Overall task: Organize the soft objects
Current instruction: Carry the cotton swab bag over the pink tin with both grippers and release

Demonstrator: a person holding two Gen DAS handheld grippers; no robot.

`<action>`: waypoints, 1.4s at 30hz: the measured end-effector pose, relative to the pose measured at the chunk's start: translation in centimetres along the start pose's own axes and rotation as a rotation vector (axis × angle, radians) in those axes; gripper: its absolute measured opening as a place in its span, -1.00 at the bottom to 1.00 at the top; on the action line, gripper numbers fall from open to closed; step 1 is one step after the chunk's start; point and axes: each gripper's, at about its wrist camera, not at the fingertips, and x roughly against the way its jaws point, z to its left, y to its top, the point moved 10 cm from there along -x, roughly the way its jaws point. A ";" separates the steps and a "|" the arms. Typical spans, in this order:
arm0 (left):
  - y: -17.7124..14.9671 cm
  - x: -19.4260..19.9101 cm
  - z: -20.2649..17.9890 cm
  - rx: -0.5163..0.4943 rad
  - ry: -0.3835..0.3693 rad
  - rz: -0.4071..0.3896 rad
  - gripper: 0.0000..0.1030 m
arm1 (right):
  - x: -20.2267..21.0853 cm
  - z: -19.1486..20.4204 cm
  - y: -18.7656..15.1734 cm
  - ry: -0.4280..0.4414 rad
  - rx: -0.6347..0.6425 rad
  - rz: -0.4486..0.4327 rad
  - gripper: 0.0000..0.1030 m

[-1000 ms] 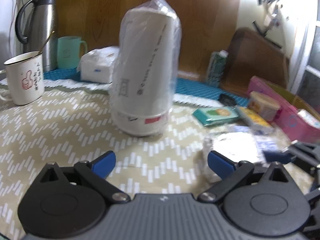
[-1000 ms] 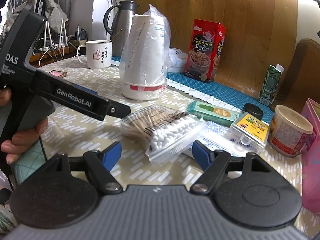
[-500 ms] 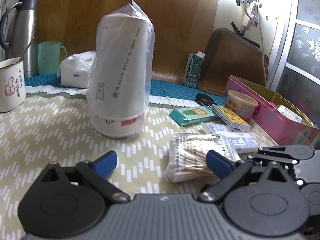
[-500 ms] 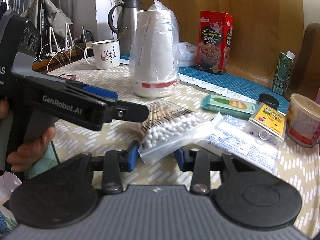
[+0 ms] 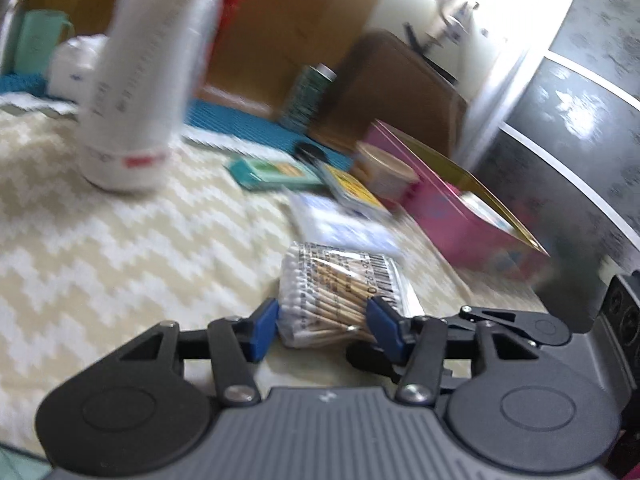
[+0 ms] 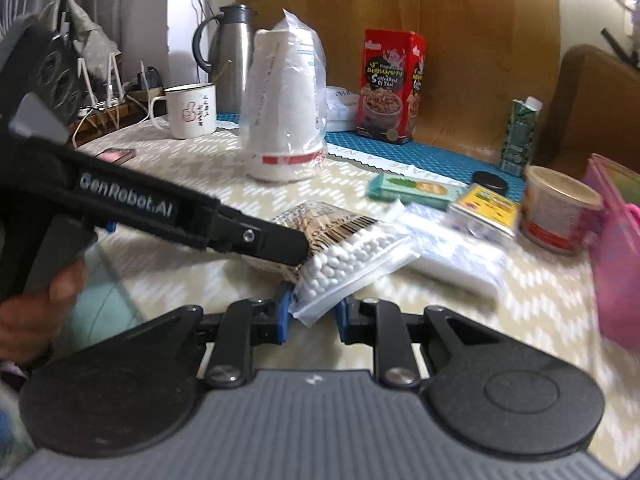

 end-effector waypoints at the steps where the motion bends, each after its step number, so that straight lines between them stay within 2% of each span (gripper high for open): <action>1: -0.3 -0.2 -0.7 -0.011 -0.008 0.010 -0.03 | 0.8 -0.1 -0.6 -0.006 -0.003 -0.006 -0.51; 6: -1.1 -3.0 -5.5 -0.135 -0.038 0.079 -0.01 | 4.1 -2.1 -2.7 -0.062 -0.067 -0.035 -0.51; 12: -0.7 -7.8 -11.2 -0.240 -0.115 0.156 0.00 | 7.3 -6.7 -4.8 -0.180 -0.183 -0.063 -0.51; 14: 0.6 -8.5 -13.9 -0.297 -0.149 0.140 0.00 | 8.6 -8.5 -5.0 -0.228 -0.215 -0.086 -0.52; 17: 3.6 -9.9 -18.1 -0.379 -0.190 0.090 0.05 | 11.2 -11.3 -4.0 -0.310 -0.219 -0.170 -0.52; 21: 6.4 -13.4 -21.9 -0.464 -0.186 0.046 0.09 | 13.5 -16.2 -1.6 -0.420 -0.243 -0.269 -0.51; 23: 7.5 -15.6 -22.3 -0.443 -0.167 0.065 0.10 | 13.1 -18.8 -0.9 -0.442 -0.283 -0.275 -0.51; 27: 9.4 -18.6 -21.8 -0.383 -0.111 0.071 0.41 | 11.7 -23.2 0.2 -0.457 -0.353 -0.269 -0.50; 30: 10.0 -20.5 -21.9 -0.373 -0.057 0.084 0.67 | 10.4 -25.6 0.7 -0.449 -0.401 -0.210 -0.48; 33: 10.6 -21.3 -21.7 -0.368 -0.010 0.063 0.70 | 9.3 -28.1 0.4 -0.463 -0.459 -0.152 -0.44; 35: 10.8 -20.9 -21.9 -0.357 -0.020 0.051 0.70 | 9.0 -29.6 0.0 -0.528 -0.455 -0.130 -0.43; 38: 10.6 -19.0 -22.4 -0.374 -0.027 0.015 0.70 | 9.8 -31.0 -0.4 -0.692 -0.413 -0.121 -0.42; 40: 10.7 -16.9 -22.2 -0.387 -0.035 -0.027 0.70 | 10.4 -31.6 -0.8 -0.710 -0.460 -0.130 -0.42; 42: 10.9 -14.3 -21.4 -0.384 -0.050 -0.069 0.70 | 11.8 -31.0 -0.7 -0.689 -0.507 -0.189 -0.41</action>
